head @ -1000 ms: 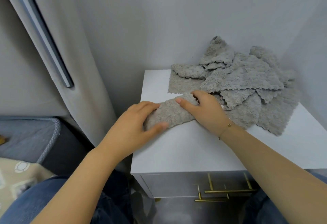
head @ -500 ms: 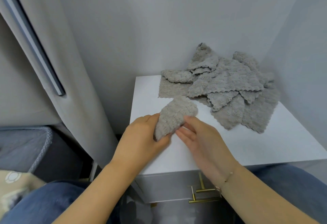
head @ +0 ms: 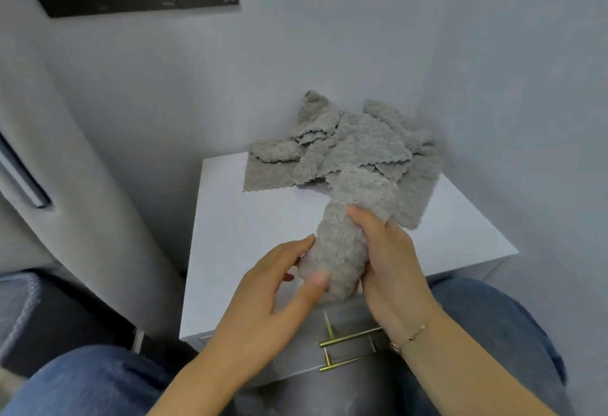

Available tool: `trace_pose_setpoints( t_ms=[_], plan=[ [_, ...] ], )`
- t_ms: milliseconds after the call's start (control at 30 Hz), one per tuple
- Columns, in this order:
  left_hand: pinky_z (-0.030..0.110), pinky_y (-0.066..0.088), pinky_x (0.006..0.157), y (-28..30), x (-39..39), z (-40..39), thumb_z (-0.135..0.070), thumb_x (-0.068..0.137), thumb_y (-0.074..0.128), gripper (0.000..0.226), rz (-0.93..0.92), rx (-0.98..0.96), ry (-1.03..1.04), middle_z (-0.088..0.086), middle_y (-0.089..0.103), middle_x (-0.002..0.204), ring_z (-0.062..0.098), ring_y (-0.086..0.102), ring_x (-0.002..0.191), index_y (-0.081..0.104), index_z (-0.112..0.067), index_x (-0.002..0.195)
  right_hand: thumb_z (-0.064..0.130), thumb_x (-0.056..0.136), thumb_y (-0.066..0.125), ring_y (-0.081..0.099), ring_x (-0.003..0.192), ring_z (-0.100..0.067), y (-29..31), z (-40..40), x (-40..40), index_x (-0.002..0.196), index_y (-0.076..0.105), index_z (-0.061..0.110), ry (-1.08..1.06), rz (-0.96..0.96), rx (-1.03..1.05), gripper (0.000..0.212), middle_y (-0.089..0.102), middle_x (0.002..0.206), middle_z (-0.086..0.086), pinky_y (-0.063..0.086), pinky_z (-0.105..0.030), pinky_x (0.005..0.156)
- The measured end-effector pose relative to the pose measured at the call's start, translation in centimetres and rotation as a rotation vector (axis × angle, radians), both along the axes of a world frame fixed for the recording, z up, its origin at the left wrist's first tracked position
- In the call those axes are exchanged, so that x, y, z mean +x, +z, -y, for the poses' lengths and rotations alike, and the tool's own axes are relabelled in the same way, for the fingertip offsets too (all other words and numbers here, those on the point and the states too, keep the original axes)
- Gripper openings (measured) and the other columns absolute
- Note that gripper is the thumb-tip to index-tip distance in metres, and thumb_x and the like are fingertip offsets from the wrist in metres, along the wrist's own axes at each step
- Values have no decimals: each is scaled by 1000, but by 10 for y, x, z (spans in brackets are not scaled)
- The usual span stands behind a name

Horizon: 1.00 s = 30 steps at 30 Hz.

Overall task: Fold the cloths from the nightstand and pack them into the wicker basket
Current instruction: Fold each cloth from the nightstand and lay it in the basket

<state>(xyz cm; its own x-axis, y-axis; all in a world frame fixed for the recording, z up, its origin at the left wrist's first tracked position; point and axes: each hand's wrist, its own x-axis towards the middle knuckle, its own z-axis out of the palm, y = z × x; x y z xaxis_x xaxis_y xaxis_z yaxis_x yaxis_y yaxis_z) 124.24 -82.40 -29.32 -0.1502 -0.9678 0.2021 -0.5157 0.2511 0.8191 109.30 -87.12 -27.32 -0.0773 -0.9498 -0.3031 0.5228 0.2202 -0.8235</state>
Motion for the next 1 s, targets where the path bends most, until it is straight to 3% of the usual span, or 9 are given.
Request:
trace_pose_setpoints(
  t_ms=[133,200,267,367,467,600,767,867,1000],
  plan=[
    [14,46,90,25,-35,1,-54,88,53,36,-291,123,25,-25,66,115,-4,60,109,66,-37,116,22,90,63,70,100,-18,16,-33,-50,120,64,19,-61,-60,-65,29,74,108,-1,57,-39,85],
    [20,49,90,36,-63,-1,-47,93,55,29,-372,195,-36,-23,68,113,-2,62,107,68,-33,114,21,91,62,71,97,-19,23,-56,-79,119,64,17,-117,-51,-64,29,74,107,-3,58,-38,81],
    [19,53,88,43,-92,-4,-27,95,54,23,-438,263,-98,-19,70,112,0,65,105,67,-28,114,20,91,61,72,95,-21,26,-81,-105,117,65,16,-202,-42,-42,27,74,105,-5,58,-37,76],
    [15,52,87,47,-135,-20,7,93,53,39,-523,334,-199,-9,72,112,5,67,103,65,-21,117,17,90,62,73,89,-25,24,-127,-142,112,67,12,-331,-22,11,23,75,100,-9,58,-40,74],
    [15,51,87,41,-169,-45,12,91,51,42,-513,371,-335,-5,73,112,7,67,105,62,-17,120,10,86,64,74,78,-26,18,-176,-172,105,66,11,-427,-23,79,18,76,91,-10,57,-38,67],
    [14,49,89,29,-211,-83,6,93,54,37,-394,438,-538,-11,72,112,3,65,107,63,-20,117,7,87,64,74,75,-22,7,-233,-215,105,66,11,-503,-157,146,19,76,86,-6,56,-33,60],
    [14,47,94,7,-260,-115,-11,95,58,32,-112,454,-737,-24,66,114,-11,57,109,64,-38,112,12,90,62,74,76,-18,-20,-297,-271,107,64,13,-594,-223,213,18,76,85,-2,57,-27,56],
    [7,44,88,-10,-290,-131,-19,97,56,29,28,456,-806,-29,63,113,-18,53,104,62,-42,113,14,91,61,74,83,-21,-53,-327,-302,113,63,14,-685,-196,242,22,76,93,-5,60,-32,61],
    [5,42,88,-45,-338,-146,-21,98,53,26,202,458,-933,-23,61,115,-14,53,106,62,-33,118,17,92,62,74,87,-22,-112,-354,-345,115,64,15,-838,-99,343,23,75,100,-7,60,-36,65]
  ],
)
